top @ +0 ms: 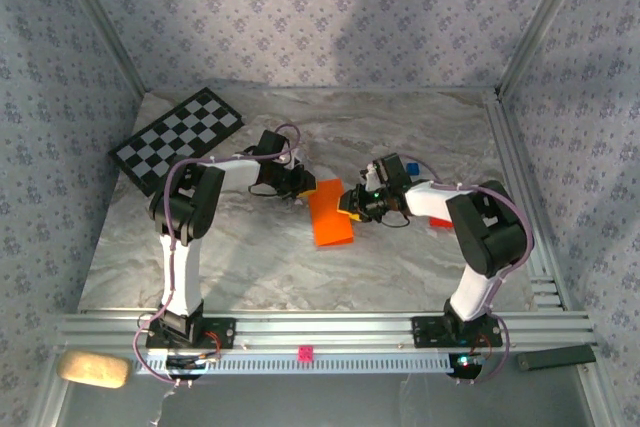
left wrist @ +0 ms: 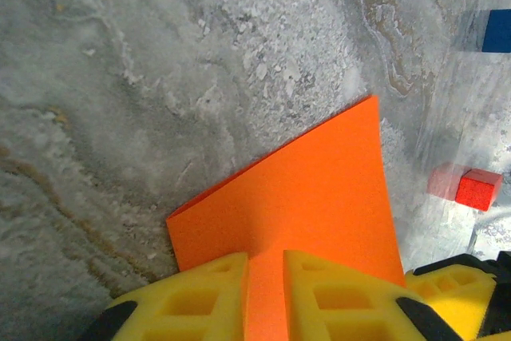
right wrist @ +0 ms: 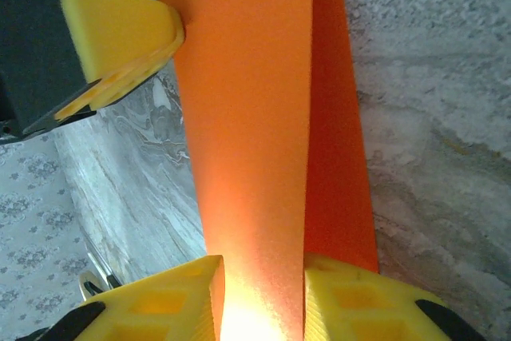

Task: Fold a paper plane with a square sheet of paper (pick it up from the middle)
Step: Fold the triangle a second time at the center of the table.

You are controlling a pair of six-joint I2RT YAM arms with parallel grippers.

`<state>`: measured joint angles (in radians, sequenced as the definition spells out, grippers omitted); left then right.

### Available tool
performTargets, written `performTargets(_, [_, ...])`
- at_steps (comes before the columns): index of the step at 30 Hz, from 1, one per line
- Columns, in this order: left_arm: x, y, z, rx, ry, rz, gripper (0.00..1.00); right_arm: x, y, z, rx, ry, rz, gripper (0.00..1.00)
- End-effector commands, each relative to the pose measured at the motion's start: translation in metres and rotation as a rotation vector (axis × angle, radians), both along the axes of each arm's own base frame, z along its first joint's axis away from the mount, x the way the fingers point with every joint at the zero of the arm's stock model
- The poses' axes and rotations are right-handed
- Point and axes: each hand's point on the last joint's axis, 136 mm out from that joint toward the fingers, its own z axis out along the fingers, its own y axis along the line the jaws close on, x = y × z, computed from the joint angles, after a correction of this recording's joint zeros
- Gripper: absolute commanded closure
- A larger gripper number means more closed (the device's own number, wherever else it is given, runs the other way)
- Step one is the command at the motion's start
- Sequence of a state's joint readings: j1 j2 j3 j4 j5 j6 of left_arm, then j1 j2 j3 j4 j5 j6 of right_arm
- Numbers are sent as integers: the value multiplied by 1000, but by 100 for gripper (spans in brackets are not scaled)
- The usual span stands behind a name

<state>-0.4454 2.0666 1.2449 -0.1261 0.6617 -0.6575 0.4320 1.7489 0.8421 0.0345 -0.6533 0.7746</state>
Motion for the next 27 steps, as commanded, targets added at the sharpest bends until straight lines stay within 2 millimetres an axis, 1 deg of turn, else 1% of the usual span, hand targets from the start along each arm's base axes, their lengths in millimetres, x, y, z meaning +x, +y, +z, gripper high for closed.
performTargets(1, [-10, -11, -15, 16, 12, -48, 81, -1, 2, -4, 17, 11, 26, 73])
performTargets(4, [-10, -12, -13, 12, 6, -54, 81, -1, 2, -5, 17, 8, 35, 76])
performTargets(10, [-9, -13, -10, 7, -1, -57, 80, -3, 3, -8, 27, 10, 60, 77])
performTargets(14, [-9, -14, -6, 0, -14, -62, 77, -4, 1, -11, 17, 11, 58, 83])
performTargets(15, [-9, -15, -2, -7, -24, -65, 75, -4, 0, -12, 11, 11, 57, 84])
performTargets(18, [-8, -17, 11, -22, -74, -63, 62, -4, -1, -13, 1, 12, 52, 88])
performTargets(22, [-5, -16, 37, -30, -182, -52, 46, -3, -3, -14, 0, 17, 23, 89])
performTargets(25, [-5, -12, 53, -9, -268, -45, 40, 0, -5, -12, 1, 13, -18, 92])
performTargets(27, [-4, -9, 66, 3, -337, -36, 39, 3, -9, -11, -10, 10, -58, 93])
